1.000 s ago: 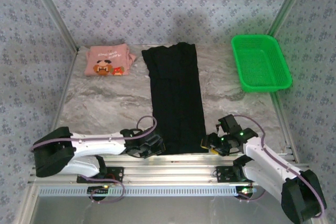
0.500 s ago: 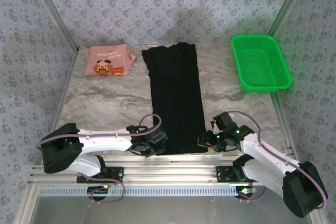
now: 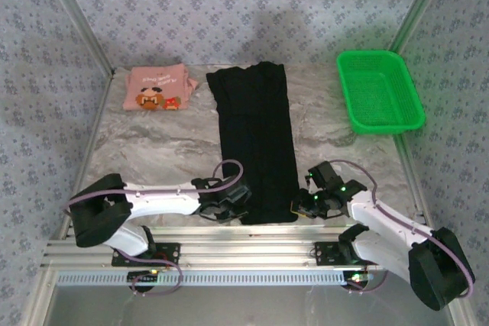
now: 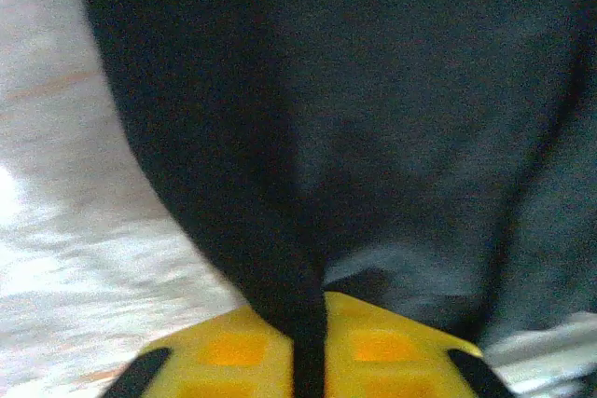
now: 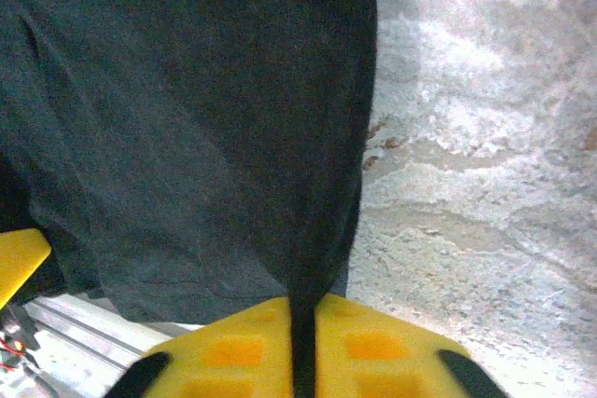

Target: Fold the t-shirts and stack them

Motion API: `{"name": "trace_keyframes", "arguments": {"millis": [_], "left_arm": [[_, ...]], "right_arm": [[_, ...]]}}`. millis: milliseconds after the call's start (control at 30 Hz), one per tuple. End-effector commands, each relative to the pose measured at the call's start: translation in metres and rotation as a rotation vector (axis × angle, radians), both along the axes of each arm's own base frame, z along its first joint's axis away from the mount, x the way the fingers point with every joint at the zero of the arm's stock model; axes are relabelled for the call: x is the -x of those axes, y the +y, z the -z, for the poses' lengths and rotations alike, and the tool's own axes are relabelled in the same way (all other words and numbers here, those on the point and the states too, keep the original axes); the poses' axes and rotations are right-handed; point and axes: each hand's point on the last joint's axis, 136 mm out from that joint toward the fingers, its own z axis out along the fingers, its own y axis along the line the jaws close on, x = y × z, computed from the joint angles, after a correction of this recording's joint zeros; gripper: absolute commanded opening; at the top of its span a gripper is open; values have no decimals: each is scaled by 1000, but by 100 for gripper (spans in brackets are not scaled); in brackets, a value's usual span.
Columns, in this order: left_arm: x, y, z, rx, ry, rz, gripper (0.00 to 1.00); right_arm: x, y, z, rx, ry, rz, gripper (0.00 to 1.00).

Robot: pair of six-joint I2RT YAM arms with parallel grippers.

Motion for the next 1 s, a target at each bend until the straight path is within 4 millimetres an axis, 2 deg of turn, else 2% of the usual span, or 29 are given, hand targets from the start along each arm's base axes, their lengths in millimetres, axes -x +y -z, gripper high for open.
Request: {"name": "trace_keyframes", "arguments": {"millis": [0,100,233,433,667,833,967], "left_arm": [[-18,-27,-34,147,-88,-7,6],[-19,-19,-43,138,-110,-13,0],[-9,-4,-46,117,-103,-19,0],[8,26,-33,69,-75,-54,0],[21,55,-20,-46,-61,-60,0],[17,56,-31,-33,-86,-75,0],[7,56,-52,-13,-128,-92,0]], "right_arm": [[-3,4,-7,-15,-2,0,9],[-4,4,-11,-17,-4,4,6],[-3,4,-14,-19,0,5,1],[0,6,-19,-41,17,23,0],[13,8,-18,-66,66,52,0],[6,14,-32,-77,45,44,0],[-7,20,-52,-76,12,19,0]]}}
